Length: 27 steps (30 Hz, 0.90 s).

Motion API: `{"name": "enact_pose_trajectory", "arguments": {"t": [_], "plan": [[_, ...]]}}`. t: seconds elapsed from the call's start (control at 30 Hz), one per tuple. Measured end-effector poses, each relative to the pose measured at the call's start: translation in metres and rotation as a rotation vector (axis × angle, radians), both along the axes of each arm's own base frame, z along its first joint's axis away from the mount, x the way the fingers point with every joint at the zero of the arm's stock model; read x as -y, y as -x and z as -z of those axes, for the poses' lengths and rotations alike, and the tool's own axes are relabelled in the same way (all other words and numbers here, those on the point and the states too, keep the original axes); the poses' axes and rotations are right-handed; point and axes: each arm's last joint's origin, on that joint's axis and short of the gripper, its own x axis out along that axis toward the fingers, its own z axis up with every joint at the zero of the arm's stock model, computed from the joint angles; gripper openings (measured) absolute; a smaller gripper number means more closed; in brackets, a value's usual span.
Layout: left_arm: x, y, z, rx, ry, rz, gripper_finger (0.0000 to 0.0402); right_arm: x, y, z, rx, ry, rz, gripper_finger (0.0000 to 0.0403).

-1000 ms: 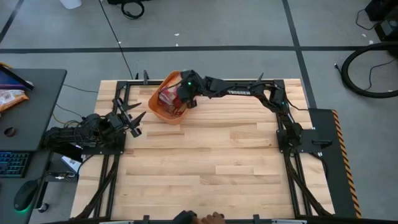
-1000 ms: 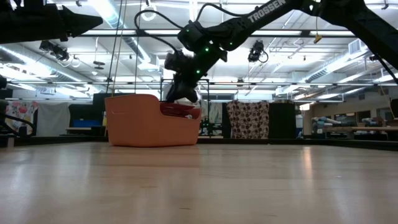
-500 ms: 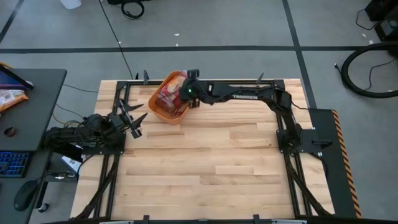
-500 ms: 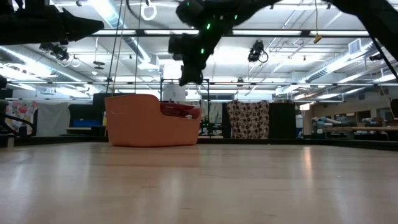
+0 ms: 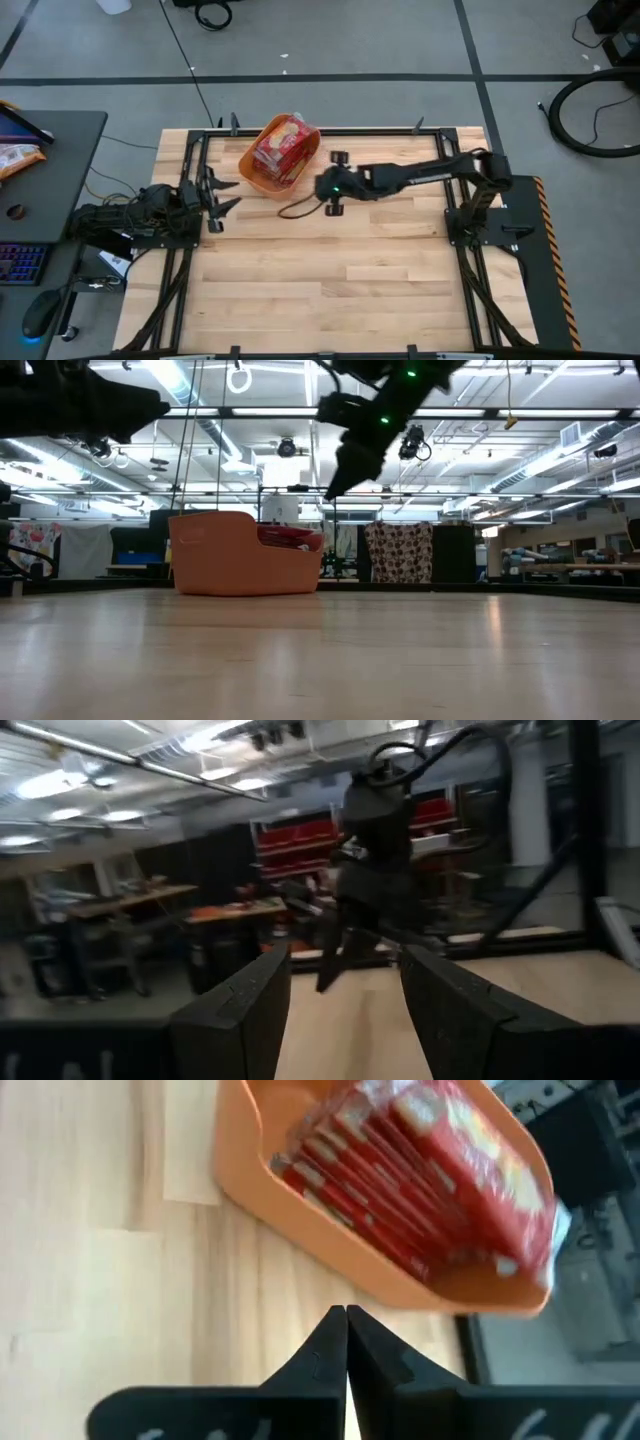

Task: Sort popcorn bags into baskets
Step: Return to Home Position

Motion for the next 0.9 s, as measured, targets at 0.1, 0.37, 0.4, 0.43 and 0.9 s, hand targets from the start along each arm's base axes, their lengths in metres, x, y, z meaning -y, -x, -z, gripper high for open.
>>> {"name": "enact_pose_trajectory", "arguments": {"t": [0.1,0.37,0.4,0.43,0.9], "plan": [[0.001,0.0,0.001,-0.001,0.053,0.036,0.0194,-0.013,0.022,0.009,0.077,-0.055,0.029,0.002],[0.004,-0.002,0.005,-0.024,0.188,0.199,0.0194,-0.024,0.077,0.014,0.293,-0.252,0.002,0.0018],[0.005,-0.002,0.005,-0.027,0.196,0.233,0.0194,-0.025,0.083,0.015,0.321,-0.268,-0.013,0.0016],[0.006,-0.002,0.005,-0.03,0.203,0.27,0.0194,-0.026,0.089,0.017,0.347,-0.279,-0.026,0.0014],[0.009,-0.002,0.007,-0.045,0.343,0.406,0.0194,-0.031,0.167,0.041,0.636,-0.463,-0.107,0.0012]]}}
